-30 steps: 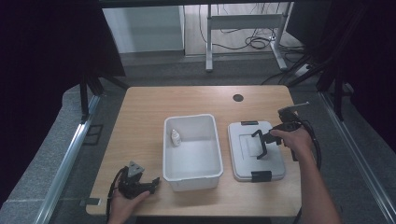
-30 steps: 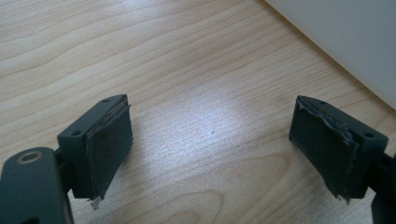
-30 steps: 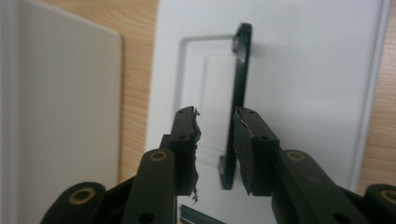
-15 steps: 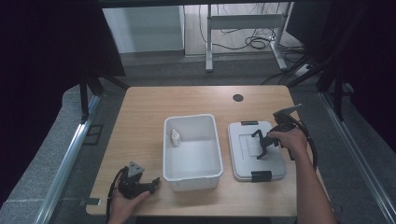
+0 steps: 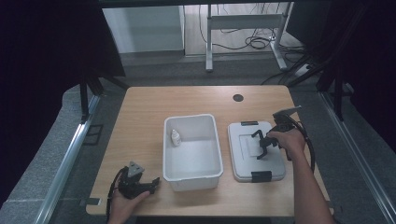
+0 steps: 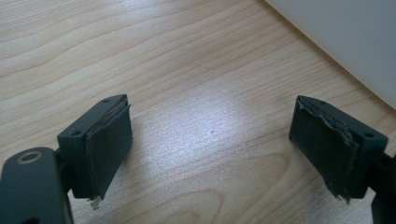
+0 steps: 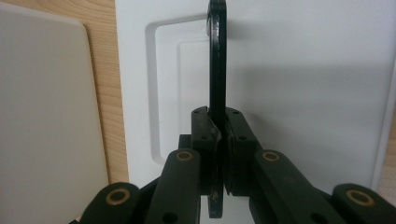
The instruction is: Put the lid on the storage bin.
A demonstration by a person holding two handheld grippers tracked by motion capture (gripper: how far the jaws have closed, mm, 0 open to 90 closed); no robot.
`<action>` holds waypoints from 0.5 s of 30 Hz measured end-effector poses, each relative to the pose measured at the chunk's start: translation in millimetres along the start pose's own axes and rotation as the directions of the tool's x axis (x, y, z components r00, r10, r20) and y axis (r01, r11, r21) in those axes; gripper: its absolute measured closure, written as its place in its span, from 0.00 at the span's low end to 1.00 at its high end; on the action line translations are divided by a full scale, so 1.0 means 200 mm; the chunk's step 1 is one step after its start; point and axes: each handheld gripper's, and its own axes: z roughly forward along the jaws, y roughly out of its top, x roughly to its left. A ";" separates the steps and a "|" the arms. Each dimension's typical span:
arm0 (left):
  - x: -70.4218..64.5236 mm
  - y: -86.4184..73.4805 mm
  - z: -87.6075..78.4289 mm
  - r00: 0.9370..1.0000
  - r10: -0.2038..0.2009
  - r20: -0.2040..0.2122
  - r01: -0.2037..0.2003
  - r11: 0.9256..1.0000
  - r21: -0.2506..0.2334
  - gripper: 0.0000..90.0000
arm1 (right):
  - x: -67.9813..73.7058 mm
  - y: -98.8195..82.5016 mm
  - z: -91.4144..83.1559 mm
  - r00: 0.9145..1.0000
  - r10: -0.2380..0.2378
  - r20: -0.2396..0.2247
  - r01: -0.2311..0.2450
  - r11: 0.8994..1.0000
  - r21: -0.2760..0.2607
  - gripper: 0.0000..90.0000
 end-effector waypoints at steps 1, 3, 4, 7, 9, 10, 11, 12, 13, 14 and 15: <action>0.00 0.00 0.00 1.000 0.000 0.000 0.000 1.000 0.000 0.15 | 0.00 0.00 0.00 1.000 0.003 0.001 -0.003 1.000 -0.002 0.94; 0.00 0.00 0.00 1.000 0.000 0.000 0.000 1.000 0.000 0.15 | 0.01 -0.01 -0.01 1.000 0.008 0.002 -0.008 1.000 -0.005 0.94; 0.00 0.00 0.00 1.000 0.000 0.000 0.000 1.000 0.000 0.15 | 0.01 -0.01 -0.02 1.000 0.009 0.002 -0.009 1.000 -0.007 0.94; 0.00 0.00 0.00 1.000 0.000 0.000 0.000 1.000 0.000 0.15 | 0.03 -0.02 -0.06 1.000 0.009 -0.012 -0.010 1.000 -0.022 0.94; 0.00 0.00 0.00 1.000 0.000 0.000 0.000 1.000 0.001 0.15 | 0.04 -0.02 -0.07 1.000 0.006 -0.014 -0.006 1.000 -0.023 0.94; 0.00 0.00 0.00 1.000 0.000 0.000 0.000 1.000 0.001 0.15 | 0.04 -0.03 -0.08 1.000 0.005 -0.023 -0.005 1.000 -0.031 0.94; 0.00 0.00 0.00 1.000 0.000 -0.001 0.000 1.000 0.001 0.15 | 0.04 -0.03 -0.09 1.000 0.006 -0.026 -0.007 0.999 -0.034 0.94; 0.00 0.00 0.00 1.000 0.000 -0.001 0.000 1.000 0.000 0.15 | 0.05 -0.03 -0.10 1.000 -0.001 -0.029 0.000 0.999 -0.039 0.94; 0.00 0.00 0.00 1.000 0.000 -0.001 0.000 1.000 0.001 0.15 | 0.05 -0.04 -0.11 1.000 0.000 -0.028 -0.001 0.999 -0.043 0.94; 0.00 0.00 0.00 1.000 0.000 -0.001 0.000 1.000 0.001 0.15 | 0.06 -0.04 -0.14 0.999 -0.006 -0.033 0.005 0.999 -0.049 0.94; 0.00 0.00 0.00 1.000 0.000 -0.001 0.000 1.000 0.001 0.15 | 0.06 -0.04 -0.14 0.999 -0.006 -0.033 0.005 0.999 -0.049 0.94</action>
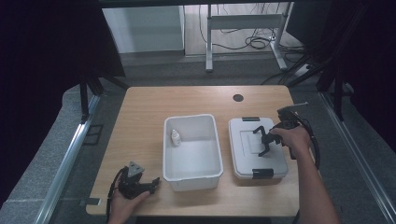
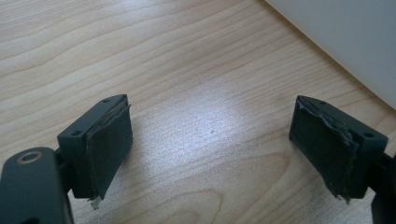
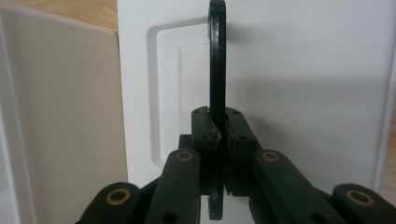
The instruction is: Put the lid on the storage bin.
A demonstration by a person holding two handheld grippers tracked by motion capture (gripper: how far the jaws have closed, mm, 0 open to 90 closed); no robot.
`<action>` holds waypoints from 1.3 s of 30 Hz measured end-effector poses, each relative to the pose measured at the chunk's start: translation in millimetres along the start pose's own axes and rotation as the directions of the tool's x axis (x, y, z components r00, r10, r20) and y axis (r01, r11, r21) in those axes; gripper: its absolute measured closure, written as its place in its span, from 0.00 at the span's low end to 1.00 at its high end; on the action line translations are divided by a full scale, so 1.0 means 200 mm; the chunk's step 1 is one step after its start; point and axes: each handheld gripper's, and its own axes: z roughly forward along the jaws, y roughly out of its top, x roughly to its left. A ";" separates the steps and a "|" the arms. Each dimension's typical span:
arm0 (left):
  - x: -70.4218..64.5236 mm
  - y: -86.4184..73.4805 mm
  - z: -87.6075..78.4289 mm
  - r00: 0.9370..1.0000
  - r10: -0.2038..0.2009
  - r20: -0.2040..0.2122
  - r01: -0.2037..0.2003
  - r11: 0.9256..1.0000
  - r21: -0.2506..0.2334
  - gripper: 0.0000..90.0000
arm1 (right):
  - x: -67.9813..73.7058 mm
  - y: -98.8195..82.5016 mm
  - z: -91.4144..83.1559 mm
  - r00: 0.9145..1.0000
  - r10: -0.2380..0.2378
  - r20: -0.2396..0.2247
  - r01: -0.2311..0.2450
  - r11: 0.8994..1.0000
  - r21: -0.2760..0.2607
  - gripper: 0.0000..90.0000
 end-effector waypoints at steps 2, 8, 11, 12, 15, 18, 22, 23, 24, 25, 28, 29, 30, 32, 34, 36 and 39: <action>0.00 0.00 0.00 1.000 -0.001 -0.001 0.001 1.000 0.000 0.15 | 0.01 0.00 -0.02 1.000 -0.004 -0.007 0.004 1.000 -0.009 0.94; 0.00 0.00 0.00 1.000 -0.002 -0.002 0.002 1.000 0.000 0.15 | 0.03 -0.02 -0.09 1.000 -0.010 -0.030 0.009 1.000 -0.030 0.94; 0.00 0.00 0.00 1.000 -0.002 -0.002 0.002 1.000 0.000 0.15 | 0.04 -0.03 -0.12 0.999 -0.011 -0.035 0.010 0.999 -0.039 0.94; 0.00 0.00 0.00 1.000 -0.003 -0.002 0.003 1.000 0.000 0.15 | 0.04 -0.03 -0.12 0.999 -0.011 -0.035 0.010 0.999 -0.039 0.94; 0.00 0.00 0.00 1.000 -0.002 -0.002 0.002 1.000 0.000 0.15 | 0.05 -0.03 -0.15 0.999 -0.015 -0.040 0.013 0.999 -0.048 0.94; 0.00 0.00 0.00 1.000 -0.002 -0.002 0.002 1.000 0.000 0.15 | 0.07 -0.03 -0.18 0.999 -0.017 -0.043 0.014 0.998 -0.057 0.94; 0.00 0.00 0.00 1.000 -0.003 -0.003 0.003 1.000 0.000 0.15 | 0.08 -0.03 -0.20 0.999 -0.022 -0.049 0.019 0.998 -0.063 0.94; 0.00 0.00 0.00 1.000 -0.003 -0.003 0.003 1.000 0.000 0.15 | 0.08 -0.04 -0.20 0.998 -0.024 -0.049 0.021 0.998 -0.067 0.94; 0.00 0.00 0.00 1.000 -0.003 -0.003 0.003 1.000 -0.001 0.15 | 0.09 -0.04 -0.21 0.998 -0.028 -0.055 0.024 0.997 -0.071 0.94; 0.00 0.00 0.00 1.000 -0.003 -0.004 0.003 1.000 -0.001 0.15 | 0.09 -0.04 -0.21 0.998 -0.028 -0.055 0.024 0.997 -0.071 0.94; 0.00 0.00 0.00 1.000 -0.005 -0.003 0.005 1.000 -0.001 0.15 | 0.09 -0.04 -0.22 0.998 -0.031 -0.061 0.026 0.997 -0.076 0.94; 0.00 0.00 0.00 1.000 -0.004 -0.003 0.004 1.000 -0.001 0.15 | 0.10 -0.04 -0.23 0.997 -0.032 -0.064 0.027 0.997 -0.077 0.94; 0.00 0.00 0.00 1.000 -0.004 -0.003 0.004 1.000 -0.001 0.15 | 0.10 -0.05 -0.23 0.997 -0.036 -0.066 0.030 0.996 -0.080 0.94; 0.00 0.00 0.00 1.000 -0.005 -0.003 0.005 1.000 -0.001 0.15 | 0.10 -0.05 -0.24 0.997 -0.036 -0.069 0.031 0.996 -0.081 0.94; -0.01 0.00 0.00 1.000 -0.007 -0.003 0.007 1.000 -0.003 0.15 | 0.10 -0.06 -0.26 0.997 -0.041 -0.072 0.035 0.996 -0.084 0.94; 0.00 0.00 0.00 1.000 -0.007 -0.003 0.007 1.000 -0.002 0.15 | 0.11 -0.06 -0.28 0.996 -0.044 -0.074 0.037 0.995 -0.089 0.94; 0.00 0.00 0.00 1.000 -0.004 -0.004 0.004 1.000 -0.002 0.15 | 0.12 -0.07 -0.30 0.996 -0.046 -0.079 0.039 0.995 -0.096 0.94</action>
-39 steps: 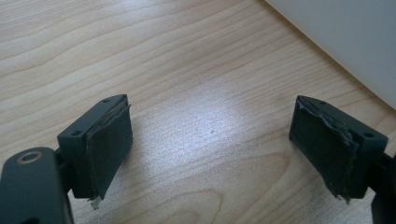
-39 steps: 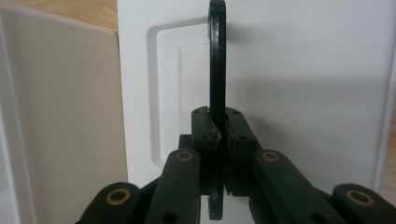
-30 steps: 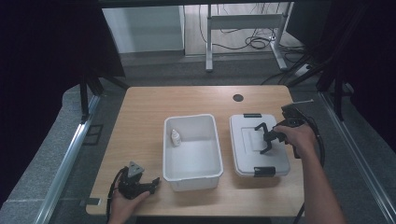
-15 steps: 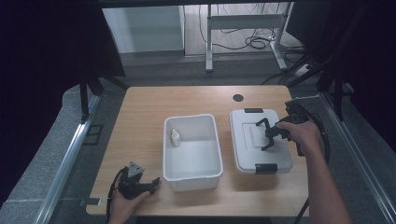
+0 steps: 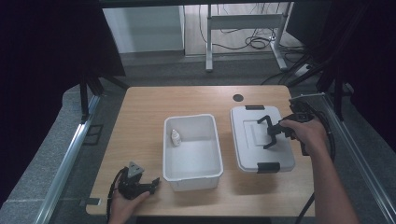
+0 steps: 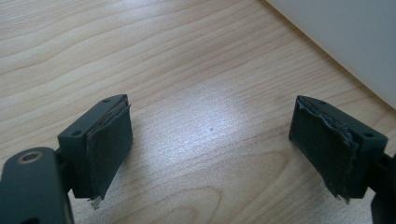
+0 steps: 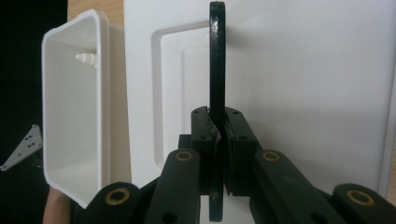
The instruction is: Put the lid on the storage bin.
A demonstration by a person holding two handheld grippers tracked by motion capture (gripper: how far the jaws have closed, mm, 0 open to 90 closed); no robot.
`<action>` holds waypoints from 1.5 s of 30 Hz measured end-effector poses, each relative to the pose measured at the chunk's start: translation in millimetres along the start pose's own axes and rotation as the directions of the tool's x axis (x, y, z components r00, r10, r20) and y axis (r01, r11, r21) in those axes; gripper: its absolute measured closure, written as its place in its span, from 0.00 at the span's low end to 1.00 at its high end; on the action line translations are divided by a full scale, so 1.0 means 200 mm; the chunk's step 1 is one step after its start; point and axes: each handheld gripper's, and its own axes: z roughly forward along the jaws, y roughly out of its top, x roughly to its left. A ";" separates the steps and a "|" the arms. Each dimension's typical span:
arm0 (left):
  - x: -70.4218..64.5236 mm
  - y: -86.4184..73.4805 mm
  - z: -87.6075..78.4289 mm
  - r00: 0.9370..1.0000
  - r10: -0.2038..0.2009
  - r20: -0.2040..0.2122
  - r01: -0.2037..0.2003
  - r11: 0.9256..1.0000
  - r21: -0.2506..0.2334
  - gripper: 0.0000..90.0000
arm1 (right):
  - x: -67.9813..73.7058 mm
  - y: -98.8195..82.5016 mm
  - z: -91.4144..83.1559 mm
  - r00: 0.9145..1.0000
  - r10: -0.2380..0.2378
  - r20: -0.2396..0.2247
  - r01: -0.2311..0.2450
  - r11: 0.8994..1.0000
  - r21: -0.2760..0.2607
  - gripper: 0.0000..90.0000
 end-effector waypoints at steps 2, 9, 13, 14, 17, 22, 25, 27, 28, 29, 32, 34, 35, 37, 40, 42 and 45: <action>0.00 0.00 0.00 1.000 0.001 0.000 -0.001 1.000 0.000 0.15 | 0.01 0.00 -0.02 1.000 -0.003 -0.003 0.003 1.000 -0.005 0.94; 0.00 0.00 0.00 1.000 0.001 0.002 -0.001 1.000 0.001 0.15 | 0.07 -0.01 -0.07 1.000 -0.008 -0.005 0.008 1.000 -0.018 0.94; 0.00 0.00 0.00 1.000 0.005 0.004 -0.005 1.000 0.002 0.15 | 0.10 0.00 -0.08 1.000 -0.008 -0.010 0.007 1.000 -0.024 0.94; 0.00 0.00 0.00 1.000 0.005 0.004 -0.005 1.000 0.002 0.15 | 0.12 0.00 -0.09 1.000 -0.010 -0.012 0.010 1.000 -0.026 0.94; 0.00 0.00 0.00 1.000 0.006 0.004 -0.006 1.000 0.003 0.15 | 0.15 -0.01 -0.09 1.000 -0.009 -0.019 0.008 1.000 -0.027 0.94; 0.00 0.00 0.00 1.000 0.006 0.004 -0.006 1.000 0.003 0.15 | 0.23 -0.03 -0.11 1.000 -0.023 -0.019 0.022 0.999 -0.030 0.94; 0.00 0.00 0.00 1.000 0.006 0.004 -0.006 1.000 0.003 0.15 | 0.27 -0.03 -0.12 0.999 -0.032 -0.023 0.032 0.999 -0.032 0.94; 0.00 0.00 0.00 1.000 0.006 0.004 -0.006 1.000 0.003 0.15 | 0.30 -0.04 -0.12 0.999 -0.037 -0.027 0.036 0.999 -0.033 0.94; 0.00 0.00 0.00 1.000 0.006 0.004 -0.006 1.000 0.003 0.15 | 0.32 -0.04 -0.11 0.999 -0.039 -0.032 0.038 0.999 -0.031 0.94; 0.00 0.00 0.00 1.000 0.006 0.004 -0.006 1.000 0.003 0.15 | 0.32 -0.04 -0.11 0.999 -0.039 -0.032 0.038 0.999 -0.031 0.94; 0.00 0.00 0.00 1.000 0.007 0.003 -0.007 1.000 0.004 0.15 | 0.34 -0.04 -0.09 0.998 -0.043 -0.040 0.042 0.999 -0.026 0.94; 0.00 0.00 0.00 1.000 0.006 0.003 -0.006 1.000 0.004 0.15 | 0.36 -0.04 -0.09 0.998 -0.044 -0.040 0.043 0.999 -0.026 0.94; 0.00 0.00 0.00 1.000 0.006 0.003 -0.006 1.000 0.004 0.15 | 0.37 -0.04 -0.09 0.998 -0.044 -0.041 0.043 0.999 -0.026 0.94; 0.00 0.00 0.00 1.000 0.007 0.004 -0.007 1.000 0.004 0.15 | 0.38 -0.05 -0.08 0.998 -0.050 -0.042 0.049 0.998 -0.025 0.94; 0.00 0.00 0.00 1.000 0.007 0.003 -0.007 1.000 0.004 0.15 | 0.40 -0.05 -0.08 0.998 -0.048 -0.045 0.047 0.999 -0.025 0.94; 0.00 0.00 0.00 1.000 0.007 0.003 -0.007 1.000 0.004 0.15 | 0.42 -0.06 -0.08 0.997 -0.050 -0.050 0.048 0.999 -0.025 0.93; 0.00 0.00 0.00 1.000 0.010 0.005 -0.010 1.000 0.006 0.15 | 0.45 -0.06 -0.07 0.997 -0.057 -0.052 0.056 0.998 -0.024 0.93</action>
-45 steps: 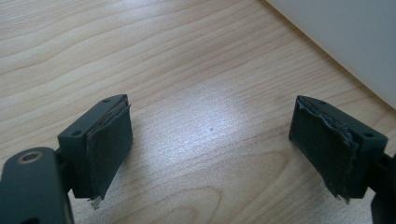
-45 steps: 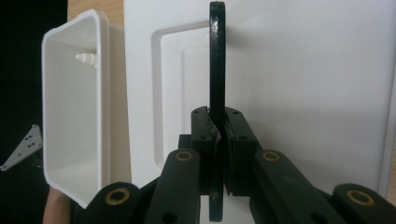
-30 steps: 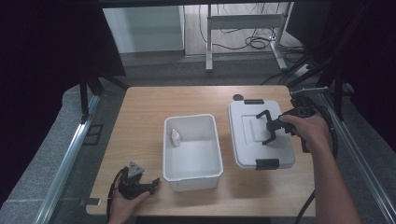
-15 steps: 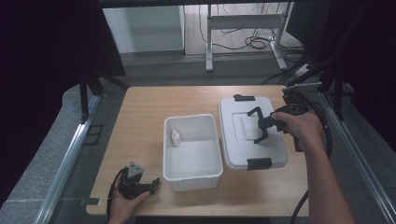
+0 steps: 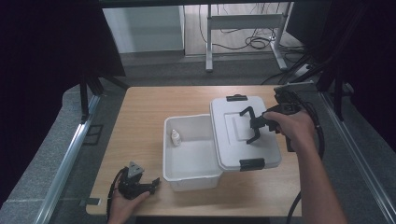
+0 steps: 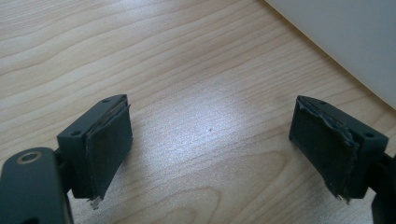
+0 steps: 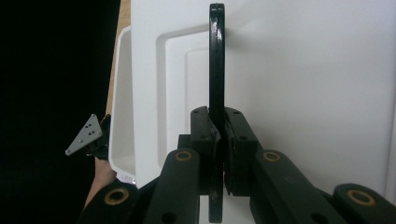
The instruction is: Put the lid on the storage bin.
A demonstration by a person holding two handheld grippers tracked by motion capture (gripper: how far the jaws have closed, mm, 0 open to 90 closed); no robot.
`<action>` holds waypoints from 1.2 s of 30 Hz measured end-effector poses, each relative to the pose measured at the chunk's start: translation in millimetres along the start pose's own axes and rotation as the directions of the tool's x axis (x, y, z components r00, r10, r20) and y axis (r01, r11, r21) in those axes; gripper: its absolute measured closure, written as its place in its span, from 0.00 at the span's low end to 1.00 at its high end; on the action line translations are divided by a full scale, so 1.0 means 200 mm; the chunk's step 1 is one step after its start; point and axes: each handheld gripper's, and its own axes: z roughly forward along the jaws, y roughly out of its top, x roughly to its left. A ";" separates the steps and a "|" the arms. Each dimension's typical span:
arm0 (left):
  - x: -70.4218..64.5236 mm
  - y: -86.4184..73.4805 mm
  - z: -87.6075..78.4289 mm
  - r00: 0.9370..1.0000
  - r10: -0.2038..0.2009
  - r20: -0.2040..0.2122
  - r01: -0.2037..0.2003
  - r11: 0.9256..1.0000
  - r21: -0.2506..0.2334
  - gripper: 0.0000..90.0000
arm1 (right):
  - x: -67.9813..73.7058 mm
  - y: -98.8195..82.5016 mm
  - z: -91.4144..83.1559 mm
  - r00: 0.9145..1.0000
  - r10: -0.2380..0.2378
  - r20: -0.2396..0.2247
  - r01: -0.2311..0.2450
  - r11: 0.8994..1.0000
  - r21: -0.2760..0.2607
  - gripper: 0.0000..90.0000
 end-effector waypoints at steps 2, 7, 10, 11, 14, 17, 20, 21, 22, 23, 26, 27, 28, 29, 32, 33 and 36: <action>0.00 0.00 0.00 1.000 0.000 0.000 0.000 1.000 0.000 0.15 | 0.02 0.00 0.00 1.000 -0.005 -0.001 0.005 1.000 -0.001 0.93; 0.00 0.00 0.00 1.000 -0.002 0.001 0.002 1.000 -0.002 0.15 | 0.06 0.01 0.01 1.000 -0.011 -0.006 0.011 1.000 0.000 0.93; 0.00 0.00 0.00 1.000 -0.001 0.003 0.001 1.000 -0.002 0.15 | 0.09 0.01 0.03 1.000 -0.013 -0.010 0.013 1.000 0.006 0.93; 0.00 0.00 0.00 1.000 0.000 0.003 0.000 1.000 -0.002 0.15 | 0.09 0.01 0.03 1.000 -0.013 -0.010 0.013 1.000 0.006 0.93; 0.00 0.00 0.00 1.000 0.000 0.003 0.000 1.000 -0.002 0.15 | 0.10 0.01 0.05 1.000 -0.015 -0.008 0.015 1.000 0.011 0.93; 0.00 0.00 0.00 1.000 0.000 0.004 0.000 1.000 -0.003 0.15 | 0.12 0.01 0.07 1.000 -0.016 -0.014 0.016 1.000 0.014 0.93; 0.00 0.00 0.00 1.000 0.001 0.003 -0.001 1.000 -0.002 0.15 | 0.13 0.01 0.09 1.000 -0.020 -0.017 0.020 1.000 0.018 0.93; 0.00 0.00 0.00 1.000 0.002 0.004 -0.002 1.000 -0.002 0.15 | 0.14 0.01 0.09 1.000 -0.021 -0.019 0.021 1.000 0.020 0.93; 0.00 0.00 0.00 1.000 0.002 0.004 -0.002 1.000 -0.002 0.15 | 0.15 0.01 0.10 1.000 -0.019 -0.019 0.020 1.000 0.021 0.93; 0.00 0.00 0.00 1.000 0.003 0.004 -0.003 1.000 -0.002 0.15 | 0.16 0.01 0.11 1.000 -0.019 -0.019 0.020 1.000 0.020 0.93; 0.00 0.00 0.00 1.000 0.003 0.004 -0.003 1.000 -0.002 0.15 | 0.18 0.01 0.12 1.000 -0.021 -0.021 0.022 1.000 0.021 0.93; 0.00 0.00 0.00 1.000 0.003 0.004 -0.003 1.000 -0.003 0.15 | 0.18 0.01 0.12 0.999 -0.022 -0.023 0.023 0.999 0.024 0.93; 0.00 0.00 0.00 1.000 0.003 0.004 -0.003 1.000 -0.002 0.15 | 0.19 0.01 0.13 0.999 -0.023 -0.023 0.023 0.999 0.023 0.93; 0.00 0.00 0.00 1.000 0.003 0.004 -0.003 1.000 -0.002 0.15 | 0.19 0.02 0.14 0.999 -0.026 -0.022 0.026 0.999 0.027 0.93; 0.00 0.00 0.00 1.000 0.004 0.004 -0.004 1.000 -0.002 0.15 | 0.20 0.02 0.16 1.000 -0.015 -0.020 0.016 0.999 0.032 0.93; 0.00 0.00 0.00 1.000 0.004 0.004 -0.004 1.000 -0.002 0.15 | 0.21 0.02 0.17 1.000 -0.013 -0.016 0.013 0.999 0.033 0.93; 0.00 0.00 0.00 1.000 0.004 0.004 -0.004 1.000 -0.003 0.15 | 0.22 0.02 0.19 1.000 -0.008 -0.016 0.008 0.999 0.038 0.93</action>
